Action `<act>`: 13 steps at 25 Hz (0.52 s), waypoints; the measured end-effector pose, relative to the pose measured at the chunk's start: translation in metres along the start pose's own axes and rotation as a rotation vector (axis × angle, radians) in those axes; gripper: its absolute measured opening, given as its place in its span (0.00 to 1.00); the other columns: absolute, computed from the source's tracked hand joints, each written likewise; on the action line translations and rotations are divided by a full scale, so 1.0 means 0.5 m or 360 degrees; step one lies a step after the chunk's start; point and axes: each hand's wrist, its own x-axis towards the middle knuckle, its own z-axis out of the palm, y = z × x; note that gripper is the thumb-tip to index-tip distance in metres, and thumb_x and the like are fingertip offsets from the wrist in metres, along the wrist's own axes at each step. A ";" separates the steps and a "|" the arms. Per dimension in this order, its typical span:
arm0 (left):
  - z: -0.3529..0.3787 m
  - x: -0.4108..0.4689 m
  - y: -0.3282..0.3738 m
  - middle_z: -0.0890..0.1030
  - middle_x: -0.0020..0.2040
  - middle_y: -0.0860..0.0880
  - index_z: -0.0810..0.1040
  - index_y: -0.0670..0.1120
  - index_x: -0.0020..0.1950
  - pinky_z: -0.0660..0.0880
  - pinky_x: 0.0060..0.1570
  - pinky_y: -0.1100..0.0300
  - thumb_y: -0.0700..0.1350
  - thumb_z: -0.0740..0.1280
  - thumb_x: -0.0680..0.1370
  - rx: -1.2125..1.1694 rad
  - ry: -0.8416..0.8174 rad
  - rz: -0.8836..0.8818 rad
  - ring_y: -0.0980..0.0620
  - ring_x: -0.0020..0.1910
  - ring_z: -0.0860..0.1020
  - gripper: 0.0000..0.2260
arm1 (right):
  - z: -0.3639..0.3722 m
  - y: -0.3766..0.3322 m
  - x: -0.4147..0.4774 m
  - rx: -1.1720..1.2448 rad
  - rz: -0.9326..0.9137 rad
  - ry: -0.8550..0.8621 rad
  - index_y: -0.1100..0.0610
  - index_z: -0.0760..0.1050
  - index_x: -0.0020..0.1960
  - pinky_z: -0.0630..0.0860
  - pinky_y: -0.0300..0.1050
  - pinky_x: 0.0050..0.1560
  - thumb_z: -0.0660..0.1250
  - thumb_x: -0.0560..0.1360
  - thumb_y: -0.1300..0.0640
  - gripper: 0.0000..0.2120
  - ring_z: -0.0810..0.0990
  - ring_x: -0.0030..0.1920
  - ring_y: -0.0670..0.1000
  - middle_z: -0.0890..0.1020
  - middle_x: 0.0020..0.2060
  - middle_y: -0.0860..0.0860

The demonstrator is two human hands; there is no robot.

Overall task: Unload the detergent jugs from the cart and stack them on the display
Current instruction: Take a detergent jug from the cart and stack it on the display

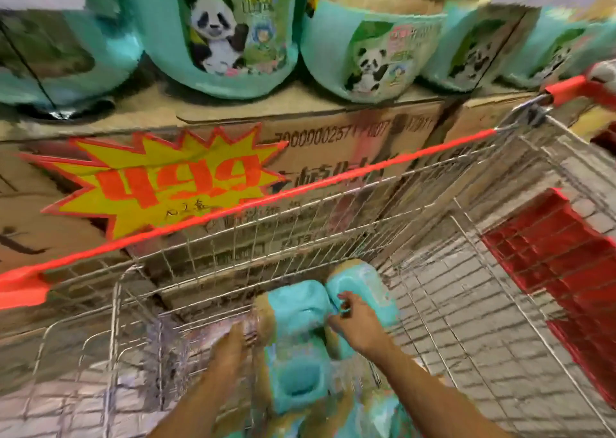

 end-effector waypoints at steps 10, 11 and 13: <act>0.087 0.285 -0.114 0.86 0.38 0.44 0.87 0.46 0.39 0.79 0.29 0.59 0.66 0.55 0.77 -0.0522 -0.0365 -0.0178 0.46 0.34 0.85 0.30 | 0.179 0.144 0.187 0.0959 -0.0023 -0.0210 0.46 0.73 0.55 0.76 0.68 0.55 0.83 0.54 0.45 0.33 0.81 0.56 0.61 0.81 0.55 0.58; 0.089 0.295 -0.115 0.85 0.40 0.44 0.87 0.46 0.41 0.79 0.32 0.56 0.66 0.60 0.75 -0.0545 -0.0407 -0.0168 0.44 0.35 0.84 0.27 | 0.180 0.152 0.189 0.1017 -0.0032 -0.0241 0.46 0.72 0.57 0.76 0.68 0.57 0.83 0.54 0.46 0.35 0.80 0.58 0.62 0.80 0.57 0.58; 0.092 0.303 -0.118 0.84 0.39 0.45 0.85 0.46 0.43 0.79 0.33 0.54 0.65 0.66 0.72 -0.0542 -0.0418 -0.0132 0.45 0.35 0.82 0.22 | 0.173 0.168 0.194 0.0976 -0.0065 -0.0303 0.47 0.67 0.66 0.75 0.63 0.61 0.84 0.54 0.49 0.44 0.78 0.62 0.59 0.78 0.61 0.57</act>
